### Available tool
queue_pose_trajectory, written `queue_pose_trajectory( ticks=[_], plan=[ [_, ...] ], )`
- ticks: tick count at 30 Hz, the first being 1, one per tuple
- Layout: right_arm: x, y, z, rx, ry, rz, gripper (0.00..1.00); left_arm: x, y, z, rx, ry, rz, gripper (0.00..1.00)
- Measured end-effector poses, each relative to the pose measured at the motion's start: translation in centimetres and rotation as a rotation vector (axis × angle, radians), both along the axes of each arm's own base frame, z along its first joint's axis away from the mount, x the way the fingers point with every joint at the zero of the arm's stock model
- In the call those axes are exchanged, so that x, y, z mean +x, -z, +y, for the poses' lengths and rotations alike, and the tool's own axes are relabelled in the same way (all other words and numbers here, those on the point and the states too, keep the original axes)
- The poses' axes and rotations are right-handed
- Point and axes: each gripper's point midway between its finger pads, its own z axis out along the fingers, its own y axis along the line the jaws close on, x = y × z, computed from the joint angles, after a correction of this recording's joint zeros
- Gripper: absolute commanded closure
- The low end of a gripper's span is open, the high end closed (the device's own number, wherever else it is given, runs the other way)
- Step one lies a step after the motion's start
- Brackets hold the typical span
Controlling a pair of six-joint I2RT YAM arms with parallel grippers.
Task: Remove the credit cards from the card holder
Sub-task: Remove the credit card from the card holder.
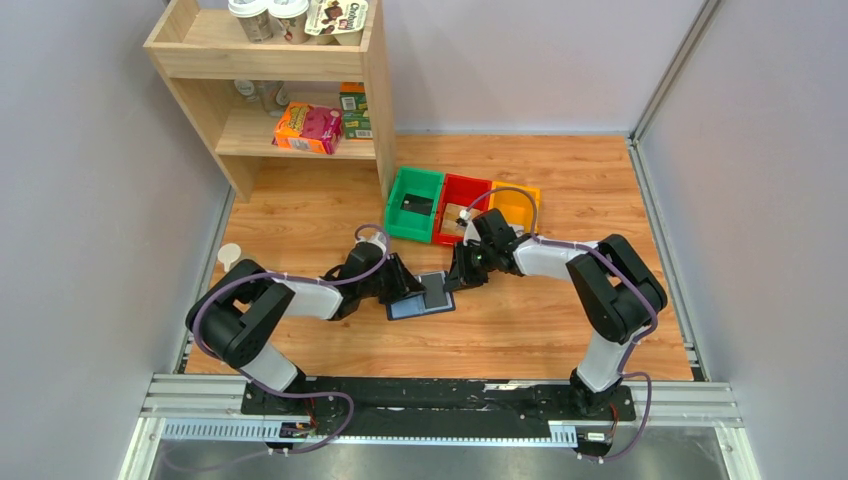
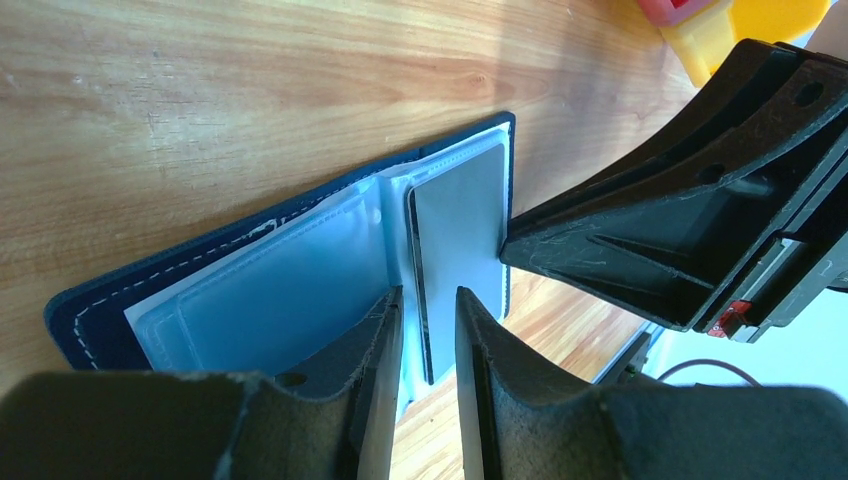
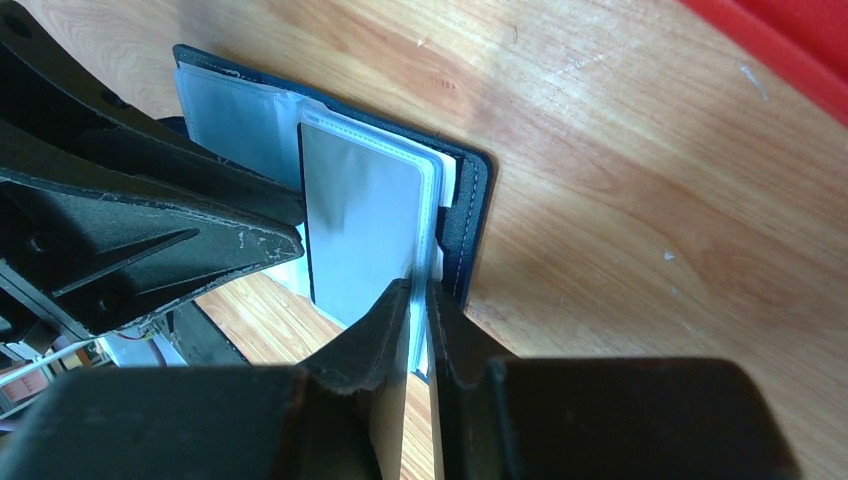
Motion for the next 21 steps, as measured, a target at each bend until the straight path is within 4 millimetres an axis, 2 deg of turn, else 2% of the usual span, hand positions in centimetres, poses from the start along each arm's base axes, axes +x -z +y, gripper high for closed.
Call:
queue_pose_trajectory(
  ticks=[9,21],
  plan=[
    [0.0,0.12,0.12,0.001,0.0,0.006,0.9,0.13,-0.05,-0.21,-0.032,-0.007,-0.01,0.69],
    [0.1,-0.07,0.8,0.02,-0.017,0.011,0.88,0.4,-0.35,-0.12,-0.05,-0.013,-0.035,0.7]
  ],
)
